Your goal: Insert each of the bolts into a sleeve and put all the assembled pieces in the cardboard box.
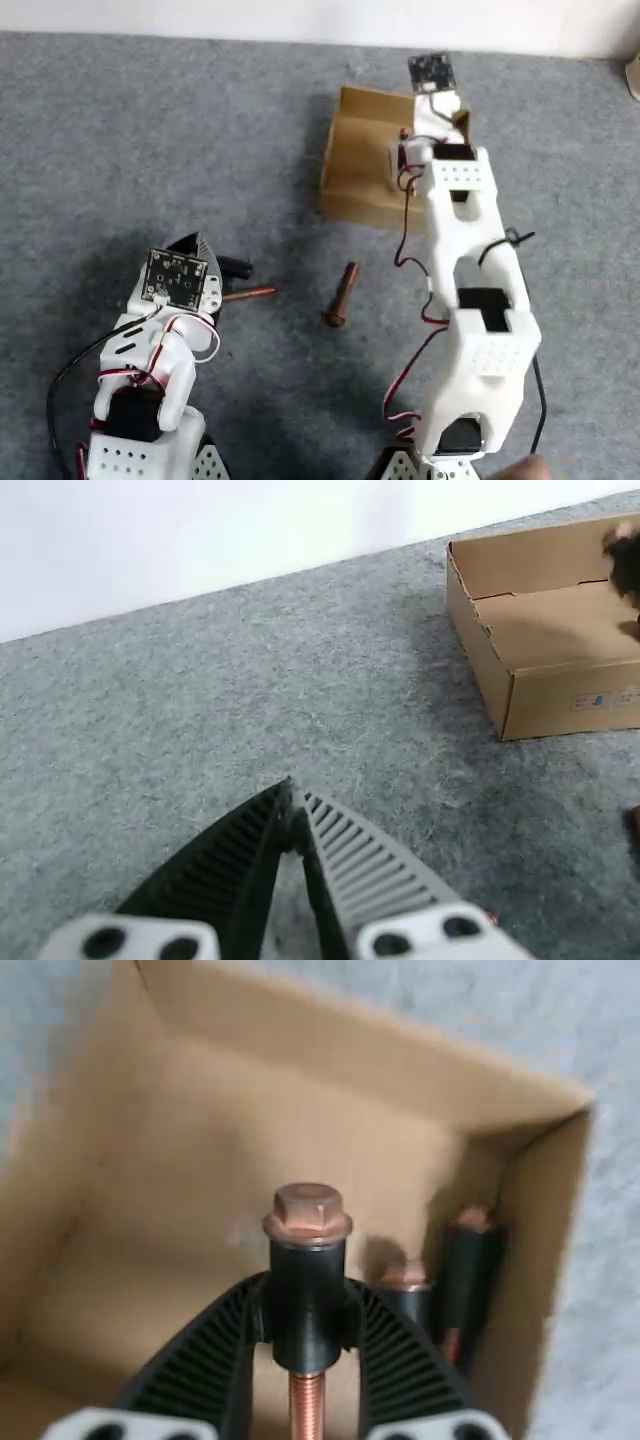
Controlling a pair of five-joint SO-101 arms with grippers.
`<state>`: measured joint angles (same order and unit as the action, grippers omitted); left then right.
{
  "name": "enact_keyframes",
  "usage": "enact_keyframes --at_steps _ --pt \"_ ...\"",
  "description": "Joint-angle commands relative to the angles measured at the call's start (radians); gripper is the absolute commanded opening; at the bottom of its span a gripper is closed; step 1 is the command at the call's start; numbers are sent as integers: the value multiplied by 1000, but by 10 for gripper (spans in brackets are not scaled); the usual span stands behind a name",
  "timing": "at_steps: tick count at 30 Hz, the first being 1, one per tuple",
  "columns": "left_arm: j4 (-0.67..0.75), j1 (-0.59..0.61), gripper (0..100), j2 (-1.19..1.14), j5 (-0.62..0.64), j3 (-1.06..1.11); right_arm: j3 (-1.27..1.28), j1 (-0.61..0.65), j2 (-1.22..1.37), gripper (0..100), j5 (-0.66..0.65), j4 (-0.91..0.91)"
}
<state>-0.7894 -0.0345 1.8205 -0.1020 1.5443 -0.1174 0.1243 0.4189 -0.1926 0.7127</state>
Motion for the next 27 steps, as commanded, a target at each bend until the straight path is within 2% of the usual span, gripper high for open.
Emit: enact_keyframes --at_steps 1,8,10,14,16,20,27 --pt "26 12 8 2 2 -4 -56 -13 18 5 -11 -1" --pt "26 12 8 2 2 -4 -42 -13 44 18 -6 13" --pt "26 12 9 2 2 -4 -36 -12 44 77 -6 30" --pt "26 12 9 2 3 -4 -33 -10 44 259 -12 84" --pt "26 12 9 2 3 -4 -38 -10 42 312 -12 117" --pt "26 12 9 2 3 -4 -47 -10 33 320 -9 217" --pt "26 12 9 2 3 -4 -206 56 -107 320 -5 499"
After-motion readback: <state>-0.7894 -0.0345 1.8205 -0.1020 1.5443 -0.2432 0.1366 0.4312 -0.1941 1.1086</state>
